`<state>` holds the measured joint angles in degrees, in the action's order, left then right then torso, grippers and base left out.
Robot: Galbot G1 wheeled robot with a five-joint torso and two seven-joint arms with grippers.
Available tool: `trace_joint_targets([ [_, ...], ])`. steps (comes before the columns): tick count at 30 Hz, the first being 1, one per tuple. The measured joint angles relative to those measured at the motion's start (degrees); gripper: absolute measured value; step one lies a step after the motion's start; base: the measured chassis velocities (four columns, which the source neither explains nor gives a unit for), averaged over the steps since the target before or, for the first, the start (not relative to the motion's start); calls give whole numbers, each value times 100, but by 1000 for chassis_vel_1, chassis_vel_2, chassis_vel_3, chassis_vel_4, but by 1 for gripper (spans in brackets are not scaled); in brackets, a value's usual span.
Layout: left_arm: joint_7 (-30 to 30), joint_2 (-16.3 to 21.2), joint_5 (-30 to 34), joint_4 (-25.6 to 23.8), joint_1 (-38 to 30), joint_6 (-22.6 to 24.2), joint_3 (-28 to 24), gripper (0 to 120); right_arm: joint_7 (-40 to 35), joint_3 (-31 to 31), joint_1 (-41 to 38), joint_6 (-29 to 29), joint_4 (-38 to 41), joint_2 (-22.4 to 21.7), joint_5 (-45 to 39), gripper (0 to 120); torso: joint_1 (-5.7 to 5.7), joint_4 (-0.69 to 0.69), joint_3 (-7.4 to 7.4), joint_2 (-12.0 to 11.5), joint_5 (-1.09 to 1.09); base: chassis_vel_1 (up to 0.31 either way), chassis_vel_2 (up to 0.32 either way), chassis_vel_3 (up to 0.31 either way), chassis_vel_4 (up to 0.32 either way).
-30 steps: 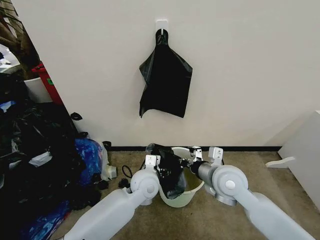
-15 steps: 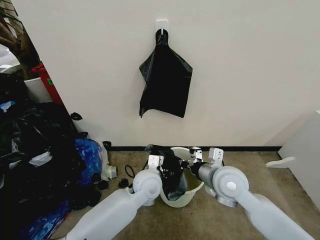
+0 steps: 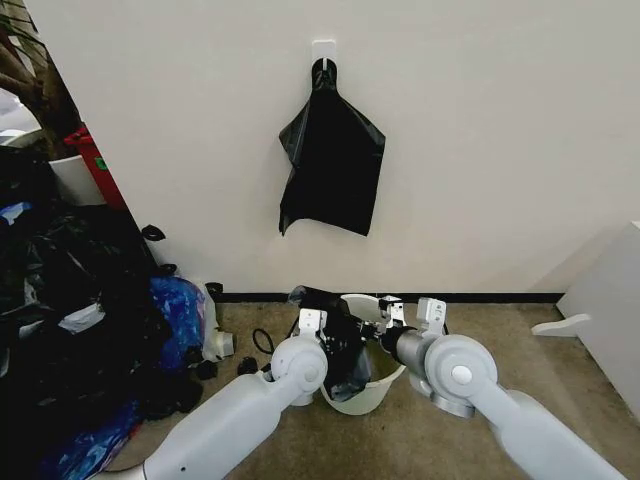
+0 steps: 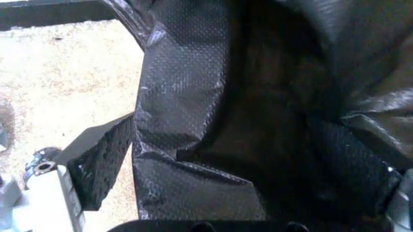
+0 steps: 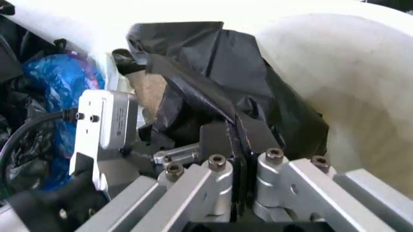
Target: Place the garbage bag over the trash bin.
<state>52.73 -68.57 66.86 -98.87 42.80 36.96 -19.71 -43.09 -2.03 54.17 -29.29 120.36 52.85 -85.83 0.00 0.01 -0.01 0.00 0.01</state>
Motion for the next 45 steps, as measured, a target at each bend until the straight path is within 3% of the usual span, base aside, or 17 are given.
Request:
trace_joint_targets([
  [18,102,-30,-3,90,80,-27,-57,90,-4,14,-3,6,-2,-44,-2,0,0,0,0,0,0,0,0,0,0],
  [23,105,-56,-11,140,68,-60,-89,80,-4,27,3,6,-18,-45,-2,0,0,0,0,1,0,0,0,0,0],
  [24,123,-60,-15,156,66,-81,-104,71,-4,30,6,6,-23,-44,-3,0,0,0,0,1,0,0,0,0,0],
  [34,199,-77,-16,226,70,-121,-159,33,13,84,24,5,-98,-33,3,0,0,1,0,1,1,0,0,0,0],
  [45,264,-103,-16,211,87,-199,-231,9,98,215,133,-6,-134,-48,94,0,0,-2,0,2,-3,0,0,0,0],
])
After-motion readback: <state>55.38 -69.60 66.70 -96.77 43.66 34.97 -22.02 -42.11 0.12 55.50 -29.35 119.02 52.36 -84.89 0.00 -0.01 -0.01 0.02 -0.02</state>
